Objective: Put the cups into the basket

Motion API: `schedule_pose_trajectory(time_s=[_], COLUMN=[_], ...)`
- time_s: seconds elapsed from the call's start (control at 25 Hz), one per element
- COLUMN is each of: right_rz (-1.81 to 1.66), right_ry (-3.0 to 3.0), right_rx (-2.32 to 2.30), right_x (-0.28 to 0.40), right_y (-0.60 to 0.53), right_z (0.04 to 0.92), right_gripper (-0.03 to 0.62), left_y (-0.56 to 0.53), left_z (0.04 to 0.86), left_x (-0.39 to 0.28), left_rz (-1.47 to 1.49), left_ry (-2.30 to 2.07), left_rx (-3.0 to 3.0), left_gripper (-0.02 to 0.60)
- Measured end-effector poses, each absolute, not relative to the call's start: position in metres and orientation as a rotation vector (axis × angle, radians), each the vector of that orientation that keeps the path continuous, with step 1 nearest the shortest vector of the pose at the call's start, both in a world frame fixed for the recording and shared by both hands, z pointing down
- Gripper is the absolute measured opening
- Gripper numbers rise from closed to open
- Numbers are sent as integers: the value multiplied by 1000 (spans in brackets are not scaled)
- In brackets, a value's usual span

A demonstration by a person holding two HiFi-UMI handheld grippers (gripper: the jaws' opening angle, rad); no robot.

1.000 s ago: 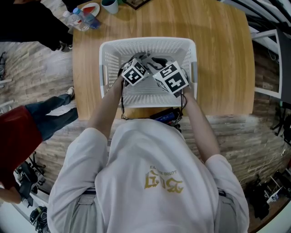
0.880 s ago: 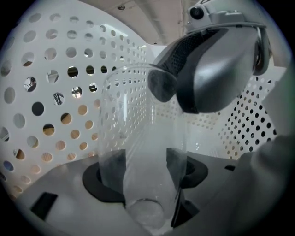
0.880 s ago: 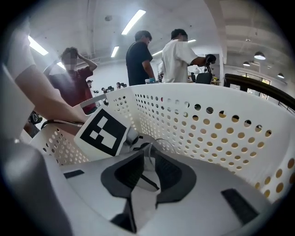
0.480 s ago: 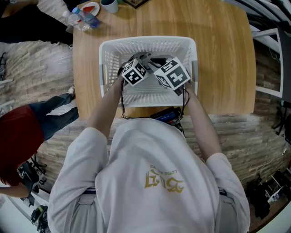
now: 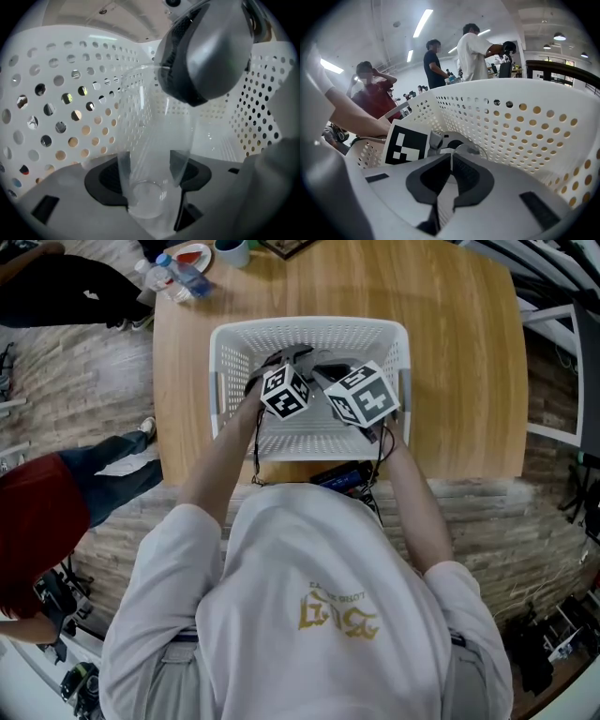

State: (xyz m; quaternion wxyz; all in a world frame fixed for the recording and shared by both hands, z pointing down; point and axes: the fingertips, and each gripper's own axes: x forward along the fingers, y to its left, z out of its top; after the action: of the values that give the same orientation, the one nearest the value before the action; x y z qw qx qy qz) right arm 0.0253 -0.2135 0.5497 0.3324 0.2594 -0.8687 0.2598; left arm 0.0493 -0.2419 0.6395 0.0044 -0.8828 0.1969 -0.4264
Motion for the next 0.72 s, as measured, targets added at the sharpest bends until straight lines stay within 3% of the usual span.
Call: schedule_pose_trajectory(time_s=[0.72], right_rz=[457], right_ry=[-2128], right_rx=[684], right_x=[35], right_y=[-202], right_z=[544], right_gripper=[23], left_y=[-227], left_z=[631], left_x=[54], left_rz=[-1439], left_ry=[479], left_rx=[-2702], left_gripper=[295])
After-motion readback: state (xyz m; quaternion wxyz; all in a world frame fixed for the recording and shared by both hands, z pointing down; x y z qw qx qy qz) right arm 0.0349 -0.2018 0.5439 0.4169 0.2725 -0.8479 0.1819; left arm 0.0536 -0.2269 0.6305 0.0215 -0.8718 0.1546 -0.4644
